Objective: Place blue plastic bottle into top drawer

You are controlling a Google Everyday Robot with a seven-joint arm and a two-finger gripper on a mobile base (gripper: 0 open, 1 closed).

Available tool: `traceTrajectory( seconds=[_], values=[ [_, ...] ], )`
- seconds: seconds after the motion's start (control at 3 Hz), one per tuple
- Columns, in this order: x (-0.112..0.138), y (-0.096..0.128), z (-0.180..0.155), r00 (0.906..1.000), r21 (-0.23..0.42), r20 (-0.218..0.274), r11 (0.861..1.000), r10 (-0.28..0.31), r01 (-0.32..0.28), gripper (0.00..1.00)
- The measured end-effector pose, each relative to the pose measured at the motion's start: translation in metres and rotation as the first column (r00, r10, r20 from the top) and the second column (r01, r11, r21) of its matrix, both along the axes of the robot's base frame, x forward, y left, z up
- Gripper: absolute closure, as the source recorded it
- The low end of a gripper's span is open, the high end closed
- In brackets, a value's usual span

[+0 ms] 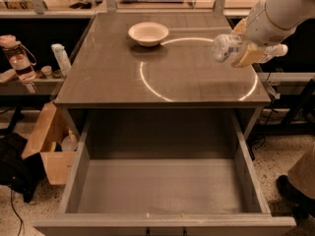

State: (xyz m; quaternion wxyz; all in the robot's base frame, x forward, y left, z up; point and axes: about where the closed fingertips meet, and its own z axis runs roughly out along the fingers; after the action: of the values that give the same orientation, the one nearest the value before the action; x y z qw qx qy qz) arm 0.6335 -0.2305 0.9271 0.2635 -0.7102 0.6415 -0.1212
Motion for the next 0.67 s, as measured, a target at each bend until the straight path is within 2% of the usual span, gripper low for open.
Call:
traceTrajectory(
  seconds=[0.33,0.67],
  values=[
    [-0.033,-0.008,-0.008,0.9981,-0.025,-0.001,0.998,0.061,-0.061,1.0],
    [-0.058,-0.018,-0.021,0.9978,-0.018,-0.023,0.998,0.062,-0.062,1.0]
  ],
)
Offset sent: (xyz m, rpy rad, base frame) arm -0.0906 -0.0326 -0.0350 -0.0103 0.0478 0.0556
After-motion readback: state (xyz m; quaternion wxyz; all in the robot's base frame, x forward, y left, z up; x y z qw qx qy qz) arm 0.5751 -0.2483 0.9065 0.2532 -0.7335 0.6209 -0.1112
